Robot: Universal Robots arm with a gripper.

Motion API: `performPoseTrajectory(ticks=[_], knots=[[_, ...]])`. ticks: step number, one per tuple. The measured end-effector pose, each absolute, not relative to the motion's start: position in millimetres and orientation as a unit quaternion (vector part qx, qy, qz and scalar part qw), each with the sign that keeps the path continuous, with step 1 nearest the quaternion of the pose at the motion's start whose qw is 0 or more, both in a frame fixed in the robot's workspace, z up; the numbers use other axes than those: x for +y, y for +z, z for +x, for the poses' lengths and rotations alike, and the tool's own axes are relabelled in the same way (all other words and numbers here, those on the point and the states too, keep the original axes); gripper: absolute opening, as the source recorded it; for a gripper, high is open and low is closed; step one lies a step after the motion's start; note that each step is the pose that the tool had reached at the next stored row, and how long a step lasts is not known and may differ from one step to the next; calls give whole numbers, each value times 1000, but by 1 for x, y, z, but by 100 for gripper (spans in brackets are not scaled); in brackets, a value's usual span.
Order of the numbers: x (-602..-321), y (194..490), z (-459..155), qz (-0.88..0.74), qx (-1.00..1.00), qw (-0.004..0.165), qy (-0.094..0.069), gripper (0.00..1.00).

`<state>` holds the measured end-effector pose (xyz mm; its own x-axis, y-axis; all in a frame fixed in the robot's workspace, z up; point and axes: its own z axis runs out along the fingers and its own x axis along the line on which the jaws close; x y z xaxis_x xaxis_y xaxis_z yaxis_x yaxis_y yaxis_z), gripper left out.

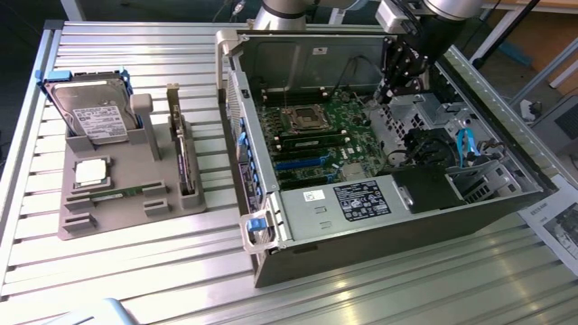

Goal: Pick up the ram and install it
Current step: 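Press down the ram until it locks into place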

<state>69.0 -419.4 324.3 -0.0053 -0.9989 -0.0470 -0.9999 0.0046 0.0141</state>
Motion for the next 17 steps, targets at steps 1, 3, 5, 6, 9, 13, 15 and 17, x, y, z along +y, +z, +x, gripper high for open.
performPoseTrajectory(ticks=[1, 3, 5, 6, 9, 13, 15, 17], knots=[[-419, 324, 67, -705, 709, 12, 21, 10], [-420, 324, 60, -705, 709, 14, 20, 10], [-420, 324, 47, -705, 709, 17, 16, 10], [-420, 324, 39, -705, 708, 19, 14, 10], [-420, 324, 23, -705, 708, 24, 9, 10], [-420, 324, 23, -705, 708, 25, 9, 10], [-420, 322, 23, -705, 708, 25, 8, 10], [-420, 319, 23, -705, 708, 25, 8, 10]])
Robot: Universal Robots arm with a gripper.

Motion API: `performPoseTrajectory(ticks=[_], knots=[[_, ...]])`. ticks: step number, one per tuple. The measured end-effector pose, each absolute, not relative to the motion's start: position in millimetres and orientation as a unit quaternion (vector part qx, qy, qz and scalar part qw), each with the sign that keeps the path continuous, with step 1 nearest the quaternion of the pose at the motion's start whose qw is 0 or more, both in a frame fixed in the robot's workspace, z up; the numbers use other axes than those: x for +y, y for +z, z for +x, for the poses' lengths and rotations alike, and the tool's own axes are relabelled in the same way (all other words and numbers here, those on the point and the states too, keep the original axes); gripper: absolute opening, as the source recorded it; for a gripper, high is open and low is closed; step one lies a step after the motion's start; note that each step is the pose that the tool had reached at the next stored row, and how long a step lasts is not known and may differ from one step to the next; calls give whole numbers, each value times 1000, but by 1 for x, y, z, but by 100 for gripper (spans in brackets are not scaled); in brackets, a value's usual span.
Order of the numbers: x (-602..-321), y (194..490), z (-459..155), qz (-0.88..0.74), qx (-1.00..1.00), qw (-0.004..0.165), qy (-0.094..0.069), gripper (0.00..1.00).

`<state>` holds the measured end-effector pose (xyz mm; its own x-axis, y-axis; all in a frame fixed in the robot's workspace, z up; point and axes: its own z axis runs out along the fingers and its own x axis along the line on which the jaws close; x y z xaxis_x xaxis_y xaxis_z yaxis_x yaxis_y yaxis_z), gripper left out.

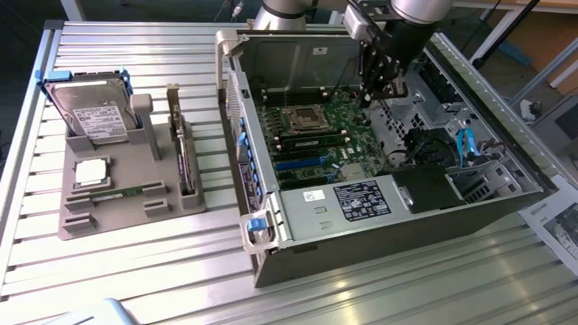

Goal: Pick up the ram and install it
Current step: 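Press down the ram until it locks into place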

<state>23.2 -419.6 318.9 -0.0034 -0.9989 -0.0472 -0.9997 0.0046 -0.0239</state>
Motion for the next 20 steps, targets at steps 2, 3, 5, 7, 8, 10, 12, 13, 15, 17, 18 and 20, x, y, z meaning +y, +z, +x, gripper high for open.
performPoseTrajectory(ticks=[2, 3, 5, 7, 8, 10, 12, 13, 15, 17, 18, 20], knots=[[-420, 314, 23, -705, 708, 26, 8, 10], [-420, 312, 23, -705, 708, 26, 8, 10], [-420, 307, 23, -705, 708, 26, 8, 10], [-420, 302, 23, -705, 708, 26, 7, 10], [-420, 299, 23, -705, 708, 26, 7, 10], [-420, 292, 23, -705, 708, 26, 7, 10], [-420, 288, 23, -705, 708, 26, 7, 10], [-420, 287, 23, -705, 708, 26, 7, 10], [-420, 284, 23, -705, 708, 27, 7, 10], [-420, 280, 23, -705, 708, 27, 7, 10], [-420, 278, 23, -705, 708, 27, 7, 10], [-420, 275, 23, -705, 708, 27, 6, 10]])
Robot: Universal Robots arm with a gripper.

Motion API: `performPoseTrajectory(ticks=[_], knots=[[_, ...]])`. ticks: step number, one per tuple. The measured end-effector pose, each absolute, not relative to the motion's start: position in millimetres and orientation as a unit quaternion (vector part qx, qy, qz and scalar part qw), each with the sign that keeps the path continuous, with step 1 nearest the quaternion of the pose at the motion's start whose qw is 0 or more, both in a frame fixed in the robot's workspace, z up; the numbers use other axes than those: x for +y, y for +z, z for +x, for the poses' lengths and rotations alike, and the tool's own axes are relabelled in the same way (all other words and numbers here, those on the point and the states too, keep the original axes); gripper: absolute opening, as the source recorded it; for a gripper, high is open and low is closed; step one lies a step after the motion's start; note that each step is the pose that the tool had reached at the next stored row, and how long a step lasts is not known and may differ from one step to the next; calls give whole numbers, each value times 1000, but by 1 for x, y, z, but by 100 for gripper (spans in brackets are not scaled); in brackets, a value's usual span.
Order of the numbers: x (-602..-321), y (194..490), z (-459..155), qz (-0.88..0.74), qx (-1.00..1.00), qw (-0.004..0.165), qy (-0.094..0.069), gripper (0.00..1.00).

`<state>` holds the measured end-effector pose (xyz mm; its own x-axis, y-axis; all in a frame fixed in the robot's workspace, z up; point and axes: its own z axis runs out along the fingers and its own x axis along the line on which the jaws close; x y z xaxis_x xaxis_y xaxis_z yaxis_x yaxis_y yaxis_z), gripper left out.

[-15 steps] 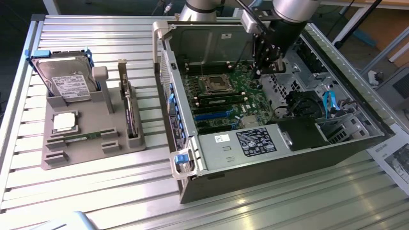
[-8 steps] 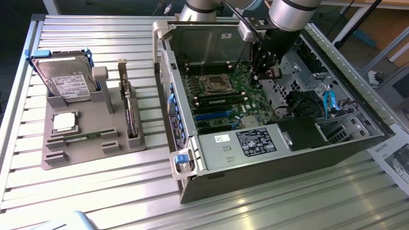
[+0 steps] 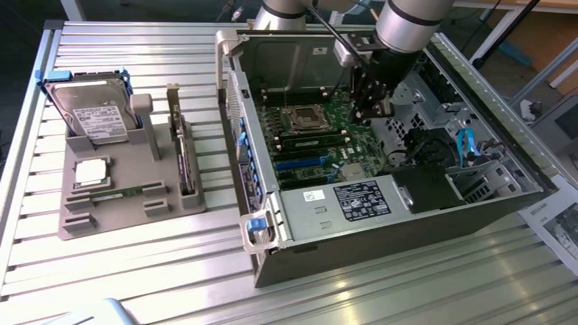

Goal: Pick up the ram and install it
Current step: 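Press down the ram until it locks into place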

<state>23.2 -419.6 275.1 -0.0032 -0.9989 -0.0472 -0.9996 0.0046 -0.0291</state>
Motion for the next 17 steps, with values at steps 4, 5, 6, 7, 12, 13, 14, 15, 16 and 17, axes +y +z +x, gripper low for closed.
performPoseTrajectory(ticks=[4, 5, 6, 7, 12, 13, 14, 15, 16, 17], knots=[[-420, 269, 23, -705, 708, 27, 6, 10], [-420, 268, 23, -705, 708, 27, 6, 10], [-420, 266, 23, -705, 708, 27, 6, 10], [-420, 265, 23, -705, 708, 28, 6, 10], [-420, 255, 23, -705, 708, 28, 5, 10], [-420, 255, 23, -705, 708, 28, 5, 10], [-420, 255, 23, -705, 708, 28, 5, 10], [-420, 255, 23, -705, 708, 28, 5, 10], [-420, 255, 23, -705, 708, 28, 5, 10], [-420, 254, 23, -705, 708, 28, 5, 10]])
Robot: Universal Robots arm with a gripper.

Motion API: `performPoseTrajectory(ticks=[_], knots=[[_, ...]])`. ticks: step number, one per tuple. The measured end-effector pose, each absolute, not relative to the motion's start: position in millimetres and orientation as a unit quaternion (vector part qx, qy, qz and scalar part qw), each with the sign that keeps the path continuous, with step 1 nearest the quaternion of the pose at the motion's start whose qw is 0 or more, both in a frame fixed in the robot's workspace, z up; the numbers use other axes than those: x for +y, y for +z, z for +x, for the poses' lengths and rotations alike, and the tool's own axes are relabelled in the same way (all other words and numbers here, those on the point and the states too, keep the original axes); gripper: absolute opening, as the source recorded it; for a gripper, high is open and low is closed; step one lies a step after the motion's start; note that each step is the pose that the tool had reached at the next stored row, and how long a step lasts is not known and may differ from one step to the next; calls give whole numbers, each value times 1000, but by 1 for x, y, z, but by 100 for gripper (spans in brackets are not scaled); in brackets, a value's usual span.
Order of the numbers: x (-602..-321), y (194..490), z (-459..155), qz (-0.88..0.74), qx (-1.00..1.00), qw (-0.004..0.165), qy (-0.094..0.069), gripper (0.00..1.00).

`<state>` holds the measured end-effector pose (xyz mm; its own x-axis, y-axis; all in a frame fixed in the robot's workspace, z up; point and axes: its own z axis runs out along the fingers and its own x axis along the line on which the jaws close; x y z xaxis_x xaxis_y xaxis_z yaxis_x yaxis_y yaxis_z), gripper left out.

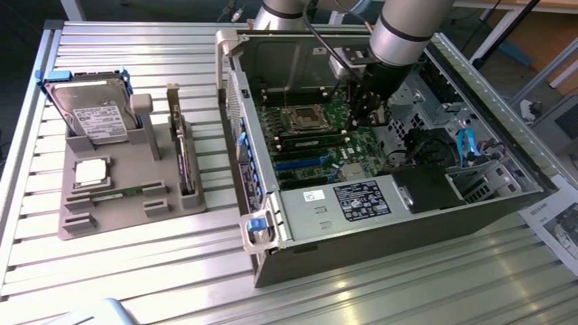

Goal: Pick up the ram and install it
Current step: 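Press down the ram until it locks into place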

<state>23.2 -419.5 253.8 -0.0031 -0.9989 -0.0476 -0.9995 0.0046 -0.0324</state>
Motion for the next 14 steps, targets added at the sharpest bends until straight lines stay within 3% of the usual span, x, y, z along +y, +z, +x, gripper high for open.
performPoseTrajectory(ticks=[14], knots=[[-420, 243, 23, -705, 708, 28, 5, 10]])
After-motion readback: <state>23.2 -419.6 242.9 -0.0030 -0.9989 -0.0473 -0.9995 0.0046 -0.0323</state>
